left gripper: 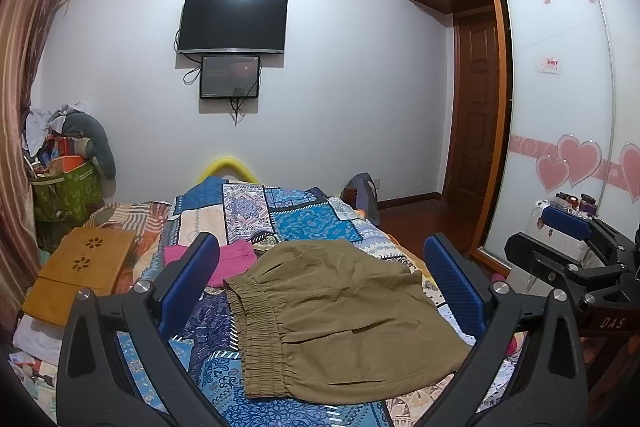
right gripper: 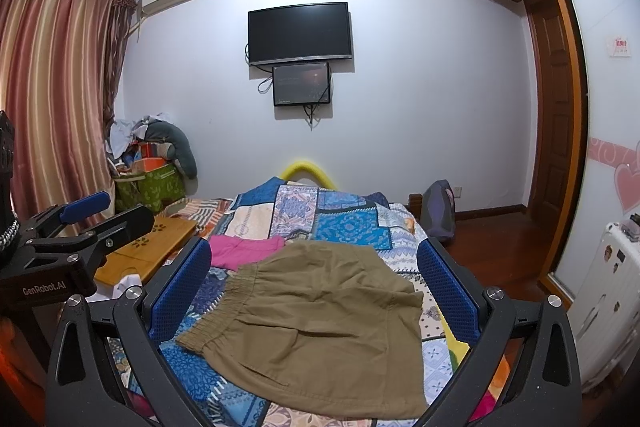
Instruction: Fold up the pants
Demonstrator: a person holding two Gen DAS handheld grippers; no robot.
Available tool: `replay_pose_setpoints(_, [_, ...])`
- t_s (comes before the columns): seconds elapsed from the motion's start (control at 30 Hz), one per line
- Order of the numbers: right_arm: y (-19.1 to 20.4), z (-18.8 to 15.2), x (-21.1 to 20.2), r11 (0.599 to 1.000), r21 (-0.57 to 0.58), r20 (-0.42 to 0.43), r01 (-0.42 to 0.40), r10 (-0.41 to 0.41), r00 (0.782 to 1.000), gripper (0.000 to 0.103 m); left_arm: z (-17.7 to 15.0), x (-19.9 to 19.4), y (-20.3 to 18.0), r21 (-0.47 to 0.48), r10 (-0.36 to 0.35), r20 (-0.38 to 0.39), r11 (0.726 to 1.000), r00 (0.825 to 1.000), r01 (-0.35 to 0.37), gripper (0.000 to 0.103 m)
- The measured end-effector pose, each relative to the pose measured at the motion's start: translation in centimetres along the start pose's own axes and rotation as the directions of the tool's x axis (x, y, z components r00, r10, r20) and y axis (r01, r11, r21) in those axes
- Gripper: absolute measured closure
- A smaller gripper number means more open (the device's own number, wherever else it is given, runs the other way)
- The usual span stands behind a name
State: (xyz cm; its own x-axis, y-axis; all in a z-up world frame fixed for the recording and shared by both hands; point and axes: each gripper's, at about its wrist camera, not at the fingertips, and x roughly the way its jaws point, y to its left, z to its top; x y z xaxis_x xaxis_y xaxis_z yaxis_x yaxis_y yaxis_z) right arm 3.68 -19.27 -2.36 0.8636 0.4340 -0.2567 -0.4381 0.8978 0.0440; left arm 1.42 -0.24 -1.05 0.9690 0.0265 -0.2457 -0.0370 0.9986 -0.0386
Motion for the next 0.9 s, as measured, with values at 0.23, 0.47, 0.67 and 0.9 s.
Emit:
replay_pose_setpoints(0.23, [-1.3, -1.1, 1.8, 1.0, 0.021, -0.042, 0.018, -0.017, 0.999, 0.001, -1.0, 4.1, 0.6, 0.054, 0.022, -0.099, 0.998, 0.995, -0.016, 0.0])
replay_pose_setpoints(0.47, [-5.5, -3.7, 6.3, 0.992, 0.058, -0.176, 0.108, -0.096, 0.98, 0.001, -3.3, 11.5, 3.3, 0.032, 0.02, -0.304, 0.999, 0.953, -0.011, 0.0])
replay_pose_setpoints(0.67, [-9.1, -6.3, 10.1, 0.982, 0.073, -0.295, 0.177, -0.148, 0.944, 0.001, -6.6, 18.0, 7.0, -0.04, 0.033, -0.448, 0.998, 0.893, -0.057, 0.0])
replay_pose_setpoints(0.9, [-12.6, -9.0, 15.3, 0.978, 0.113, -0.432, 0.174, -0.109, 0.895, 0.001, -9.5, 23.9, 9.5, -0.051, 0.019, -0.59, 0.997, 0.807, -0.061, 0.022])
